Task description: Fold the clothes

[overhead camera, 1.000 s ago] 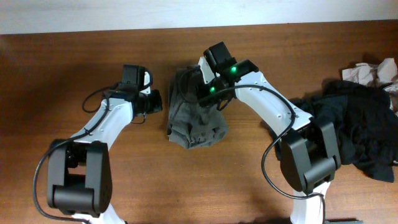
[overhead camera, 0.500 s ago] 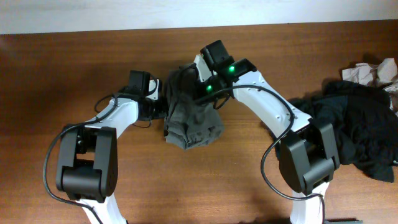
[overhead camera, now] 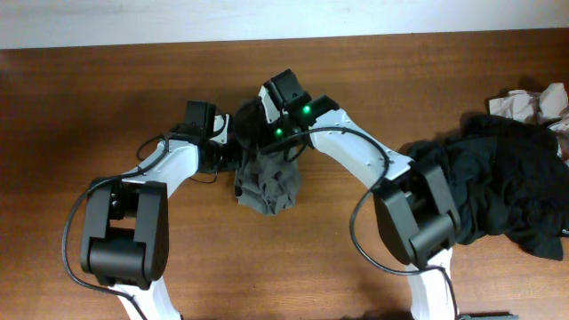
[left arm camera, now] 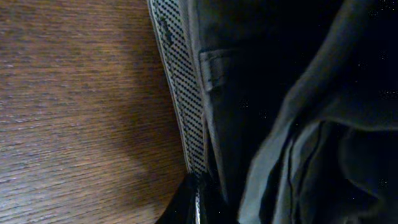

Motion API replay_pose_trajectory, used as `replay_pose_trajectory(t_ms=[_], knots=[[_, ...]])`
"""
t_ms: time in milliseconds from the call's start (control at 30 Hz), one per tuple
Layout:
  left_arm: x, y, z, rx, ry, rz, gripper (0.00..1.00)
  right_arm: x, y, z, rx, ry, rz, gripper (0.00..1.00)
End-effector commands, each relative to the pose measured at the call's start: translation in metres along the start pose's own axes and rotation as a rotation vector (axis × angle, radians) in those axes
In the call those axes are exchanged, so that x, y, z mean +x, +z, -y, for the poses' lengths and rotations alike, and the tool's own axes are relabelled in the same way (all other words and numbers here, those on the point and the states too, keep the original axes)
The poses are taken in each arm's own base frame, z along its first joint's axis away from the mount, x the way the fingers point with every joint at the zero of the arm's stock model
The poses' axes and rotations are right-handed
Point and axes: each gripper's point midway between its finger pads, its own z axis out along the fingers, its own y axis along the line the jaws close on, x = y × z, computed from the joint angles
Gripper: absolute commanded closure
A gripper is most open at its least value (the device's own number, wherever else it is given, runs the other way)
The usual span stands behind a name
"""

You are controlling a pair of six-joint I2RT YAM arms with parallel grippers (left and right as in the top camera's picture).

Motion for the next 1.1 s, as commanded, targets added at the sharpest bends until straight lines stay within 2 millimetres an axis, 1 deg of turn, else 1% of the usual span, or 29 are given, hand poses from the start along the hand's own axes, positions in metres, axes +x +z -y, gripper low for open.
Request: replay_pose_trajectory(t_ms=[0,33,100,133,167,200,233,333,400,467,600,667,700,767,800,833,867,900,967,1067], knots=[[0.016,0.011,0.003,0.033,0.011,-0.057,0.96,0.011,0.022,-0.009,-0.032,0.009,-0.045,0.82],[0.017,0.011,0.003,0.033,0.01,-0.059,0.96,0.012,0.024,-0.009,-0.032,0.008,-0.046,0.75],[0.017,0.011,0.003,0.033,0.017,-0.06,0.96,0.014,0.028,-0.01,-0.033,0.005,-0.052,0.7],[0.017,0.011,0.003,0.033,0.027,-0.062,0.97,0.014,0.028,-0.01,-0.033,0.004,-0.052,0.56],[0.017,0.01,0.002,0.032,0.026,-0.062,0.96,0.014,0.028,-0.01,-0.033,0.003,-0.052,0.49],[0.018,0.01,0.002,0.032,0.025,-0.063,0.97,0.012,0.025,-0.011,-0.035,-0.011,-0.045,0.45],[0.018,0.01,0.002,0.032,0.025,-0.063,0.96,0.01,0.022,-0.01,-0.036,-0.018,-0.04,0.43],[0.017,0.009,0.003,0.033,0.026,-0.06,0.96,0.002,0.003,-0.012,-0.035,-0.041,-0.014,0.41],[0.017,0.008,0.003,0.032,0.026,-0.062,0.96,-0.007,-0.02,-0.011,-0.027,-0.054,0.02,0.38],[0.017,0.008,0.003,0.032,0.026,-0.062,0.96,-0.018,-0.049,-0.006,0.009,-0.046,0.068,0.36],[0.016,0.009,0.003,0.033,0.035,-0.058,0.97,-0.034,-0.108,0.012,0.077,-0.012,0.158,0.32],[0.016,0.009,0.003,0.033,0.049,-0.057,0.96,-0.036,-0.129,0.024,0.094,0.008,0.174,0.32],[0.016,0.009,0.003,0.033,0.049,-0.057,0.96,-0.034,-0.136,0.032,0.105,0.028,0.171,0.35],[0.016,0.009,0.003,0.033,0.049,-0.057,0.97,-0.028,-0.144,0.053,0.131,0.079,0.145,0.39],[0.015,0.009,0.003,0.034,0.05,-0.054,0.96,-0.022,-0.145,0.068,0.149,0.115,0.12,0.43],[0.015,0.009,0.003,0.034,0.05,-0.053,0.96,-0.016,-0.144,0.08,0.162,0.142,0.095,0.46],[0.015,0.009,0.003,0.034,0.051,-0.051,0.96,-0.01,-0.143,0.089,0.166,0.17,0.071,0.51],[0.015,0.009,0.003,0.034,0.051,-0.051,0.96,-0.004,-0.141,0.096,0.147,0.197,0.045,0.52],[0.015,0.009,0.003,0.034,0.051,-0.051,0.96,0.0,-0.142,0.096,0.099,0.184,0.027,0.5],[0.014,0.008,0.004,0.035,0.052,-0.048,0.96,-0.003,-0.141,0.086,0.05,0.065,0.029,0.5]])
